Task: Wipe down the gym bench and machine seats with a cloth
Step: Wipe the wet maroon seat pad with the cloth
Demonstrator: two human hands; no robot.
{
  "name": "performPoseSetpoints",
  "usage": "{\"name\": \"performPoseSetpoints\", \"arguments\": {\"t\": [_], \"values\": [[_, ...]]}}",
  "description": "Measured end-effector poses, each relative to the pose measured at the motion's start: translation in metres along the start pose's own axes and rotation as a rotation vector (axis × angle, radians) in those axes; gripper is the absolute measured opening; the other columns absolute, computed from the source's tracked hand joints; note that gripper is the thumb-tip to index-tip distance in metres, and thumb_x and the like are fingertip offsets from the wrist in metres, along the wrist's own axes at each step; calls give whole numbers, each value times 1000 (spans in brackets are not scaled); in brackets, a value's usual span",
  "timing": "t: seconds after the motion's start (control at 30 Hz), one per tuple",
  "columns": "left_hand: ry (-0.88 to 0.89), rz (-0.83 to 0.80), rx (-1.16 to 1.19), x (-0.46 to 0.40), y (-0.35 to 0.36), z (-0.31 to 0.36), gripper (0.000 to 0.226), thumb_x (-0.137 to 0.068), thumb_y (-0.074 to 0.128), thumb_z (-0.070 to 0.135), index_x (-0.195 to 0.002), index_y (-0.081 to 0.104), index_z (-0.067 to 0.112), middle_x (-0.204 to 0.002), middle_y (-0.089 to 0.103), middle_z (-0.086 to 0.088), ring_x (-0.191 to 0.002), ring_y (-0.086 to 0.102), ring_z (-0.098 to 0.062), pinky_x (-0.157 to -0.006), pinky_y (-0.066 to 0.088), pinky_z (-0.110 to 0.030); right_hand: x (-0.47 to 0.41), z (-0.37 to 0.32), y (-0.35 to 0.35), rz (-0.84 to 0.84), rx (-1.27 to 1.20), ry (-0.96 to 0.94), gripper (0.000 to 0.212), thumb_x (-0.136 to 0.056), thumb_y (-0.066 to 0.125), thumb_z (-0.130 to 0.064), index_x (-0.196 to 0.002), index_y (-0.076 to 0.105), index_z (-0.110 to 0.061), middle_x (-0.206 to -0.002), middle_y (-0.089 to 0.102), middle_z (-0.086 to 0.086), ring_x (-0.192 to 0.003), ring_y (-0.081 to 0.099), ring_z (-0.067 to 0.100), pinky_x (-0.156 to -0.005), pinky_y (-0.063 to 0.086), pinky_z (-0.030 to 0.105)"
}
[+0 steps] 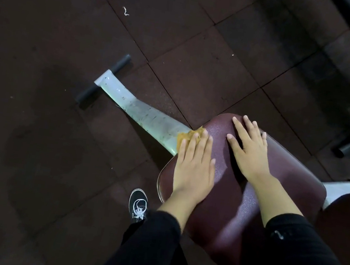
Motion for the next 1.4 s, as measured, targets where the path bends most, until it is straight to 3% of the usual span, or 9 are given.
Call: {"name": "performPoseSetpoints", "arguments": {"t": [0.17,0.27,0.4,0.5,0.6,0.83,0.97,1.1,1.4], "values": [[83,7,196,-9,-20,10,57,-100,21,31,-150,29,7,-160,21,-7,-149,14,-21,-121,7,-43,19,-14,-12,126,-102,4,45,-100,36,-31,-143,37,-18,-154,25,3,-145,15,21,-116,3,44],[-36,137,304,17,-30,-27,54,-99,29,30,-147,38,6,-155,32,-8,-146,23,-21,-120,13,-42,38,-51,-2,152,-152,-80,49,-96,33,-33,-137,44,-10,-149,34,9,-139,27,22,-116,10,43],[-288,63,367,45,-12,-71,62,-95,20,38,-144,41,8,-150,41,-2,-138,38,-17,-119,18,-44,58,-105,43,20,21,-291,52,-95,31,-39,-139,42,-14,-150,34,7,-141,26,25,-116,14,46],[-303,-15,404,50,-4,-73,68,-90,13,46,-148,36,18,-150,39,8,-137,36,-10,-118,11,-29,57,-103,56,21,197,-339,50,-94,33,-38,-139,43,-19,-152,32,7,-142,22,30,-115,18,49],[-303,-25,417,51,-6,-70,70,-89,11,49,-148,35,20,-150,40,7,-137,34,-10,-118,16,-30,52,-91,53,40,190,-288,50,-92,34,-31,-141,41,-23,-153,28,9,-142,20,35,-114,13,46],[-350,-170,290,52,-17,-75,52,-103,23,39,-151,29,23,-154,34,7,-138,34,-15,-111,30,-33,54,-93,43,-39,-62,-229,69,-80,51,15,-142,38,-13,-154,22,13,-143,14,36,-105,36,43],[-340,-184,126,55,-60,-72,61,-96,15,45,-149,33,23,-148,43,7,-131,43,-17,-101,34,-36,59,-100,24,-141,-80,-189,69,-80,50,15,-142,36,-9,-153,20,18,-140,19,39,-114,26,44],[-343,-188,75,54,-107,-69,49,-103,27,39,-150,32,25,-145,45,8,-132,39,-15,-104,31,-35,71,-119,-9,-225,-90,-107,64,-89,43,5,-147,26,-14,-155,16,10,-137,21,31,-105,31,26],[-381,-188,-17,77,-202,-66,49,-102,25,37,-150,30,27,-145,44,7,-132,37,-16,-103,28,-36,96,-194,-72,-283,-79,-178,69,-86,48,4,-148,24,-14,-154,15,7,-139,21,28,-106,37,33]]}}
Point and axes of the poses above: each hand's wrist, its own x-axis away from the middle knuckle, its own y-axis out of the palm, z = x × y, the point moved 9 cm from there along -x, towards the middle knuckle
